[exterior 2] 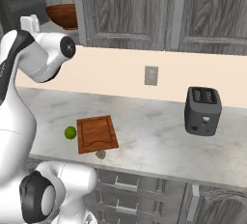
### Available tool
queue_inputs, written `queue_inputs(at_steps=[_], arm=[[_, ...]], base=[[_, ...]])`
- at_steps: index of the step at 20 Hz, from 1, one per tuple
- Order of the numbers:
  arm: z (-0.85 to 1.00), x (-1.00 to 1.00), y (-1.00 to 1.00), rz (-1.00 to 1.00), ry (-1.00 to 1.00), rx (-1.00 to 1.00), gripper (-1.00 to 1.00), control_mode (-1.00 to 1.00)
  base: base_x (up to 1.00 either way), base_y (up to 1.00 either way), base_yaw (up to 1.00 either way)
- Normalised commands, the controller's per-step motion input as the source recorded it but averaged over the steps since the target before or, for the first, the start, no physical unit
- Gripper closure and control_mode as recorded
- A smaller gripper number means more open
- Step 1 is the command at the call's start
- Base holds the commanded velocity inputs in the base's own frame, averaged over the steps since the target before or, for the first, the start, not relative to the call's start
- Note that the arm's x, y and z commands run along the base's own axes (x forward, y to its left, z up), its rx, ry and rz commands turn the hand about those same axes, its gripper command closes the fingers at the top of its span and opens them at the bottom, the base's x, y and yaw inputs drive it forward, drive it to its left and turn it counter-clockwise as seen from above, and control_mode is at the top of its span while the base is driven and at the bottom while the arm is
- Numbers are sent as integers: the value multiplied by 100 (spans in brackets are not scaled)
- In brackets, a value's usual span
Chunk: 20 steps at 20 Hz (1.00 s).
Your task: Open the cabinet. Place the bowl and condiment on the counter. Then place the lime and garlic on the cutting board.
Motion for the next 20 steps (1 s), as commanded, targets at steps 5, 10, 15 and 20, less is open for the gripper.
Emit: queue_inputs(at_steps=[5, 10, 15, 20], arm=[[0, 20, 19, 0, 0, 0, -100, -100], [0, 9, 15, 0, 0, 0, -100, -100], [0, -13, 15, 5, 0, 0, -100, -100], [0, -16, 38, 11, 7, 0, -100, -100]], base=[[0, 0, 0], [0, 0, 0], [0, 0, 0], [0, 0, 0]])
